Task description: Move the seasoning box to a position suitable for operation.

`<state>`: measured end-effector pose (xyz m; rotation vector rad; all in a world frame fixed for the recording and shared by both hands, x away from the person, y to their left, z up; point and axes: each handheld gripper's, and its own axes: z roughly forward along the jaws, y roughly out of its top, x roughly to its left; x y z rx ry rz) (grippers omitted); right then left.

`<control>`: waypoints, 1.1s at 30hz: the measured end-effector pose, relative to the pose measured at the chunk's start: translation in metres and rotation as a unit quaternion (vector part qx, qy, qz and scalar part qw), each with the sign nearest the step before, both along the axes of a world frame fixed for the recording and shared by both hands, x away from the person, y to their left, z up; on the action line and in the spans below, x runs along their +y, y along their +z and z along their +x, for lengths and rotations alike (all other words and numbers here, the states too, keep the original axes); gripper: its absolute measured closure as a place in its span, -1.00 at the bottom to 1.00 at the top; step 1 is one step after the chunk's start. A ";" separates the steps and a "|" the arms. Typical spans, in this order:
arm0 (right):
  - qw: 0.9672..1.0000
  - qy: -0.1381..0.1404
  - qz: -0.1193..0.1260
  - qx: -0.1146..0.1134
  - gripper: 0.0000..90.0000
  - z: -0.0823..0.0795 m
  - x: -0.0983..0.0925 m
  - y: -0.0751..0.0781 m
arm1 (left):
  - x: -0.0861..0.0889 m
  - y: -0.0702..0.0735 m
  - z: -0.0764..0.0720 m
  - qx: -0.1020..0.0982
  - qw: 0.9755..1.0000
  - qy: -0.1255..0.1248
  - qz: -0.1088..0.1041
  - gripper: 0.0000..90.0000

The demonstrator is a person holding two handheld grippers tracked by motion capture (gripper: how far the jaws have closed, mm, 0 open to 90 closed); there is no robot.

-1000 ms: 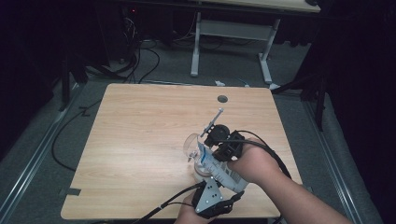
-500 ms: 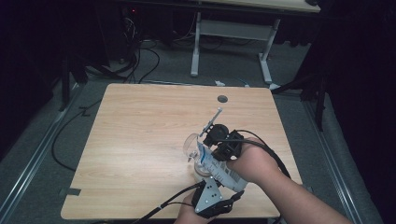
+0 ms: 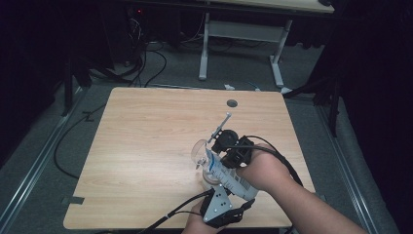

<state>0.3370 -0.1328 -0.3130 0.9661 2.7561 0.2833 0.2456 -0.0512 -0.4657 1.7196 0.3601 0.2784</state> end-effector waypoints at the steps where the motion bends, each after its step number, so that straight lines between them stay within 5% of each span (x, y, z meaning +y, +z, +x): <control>1: 1.000 0.000 -0.001 0.000 1.00 0.000 0.000 0.000 | 0.000 0.000 0.000 -0.001 1.000 0.000 0.000 0.23; 33: 1.000 0.003 -0.004 -0.002 1.00 0.000 0.002 0.000 | 0.000 0.000 0.000 -0.001 1.000 0.000 -0.007 0.22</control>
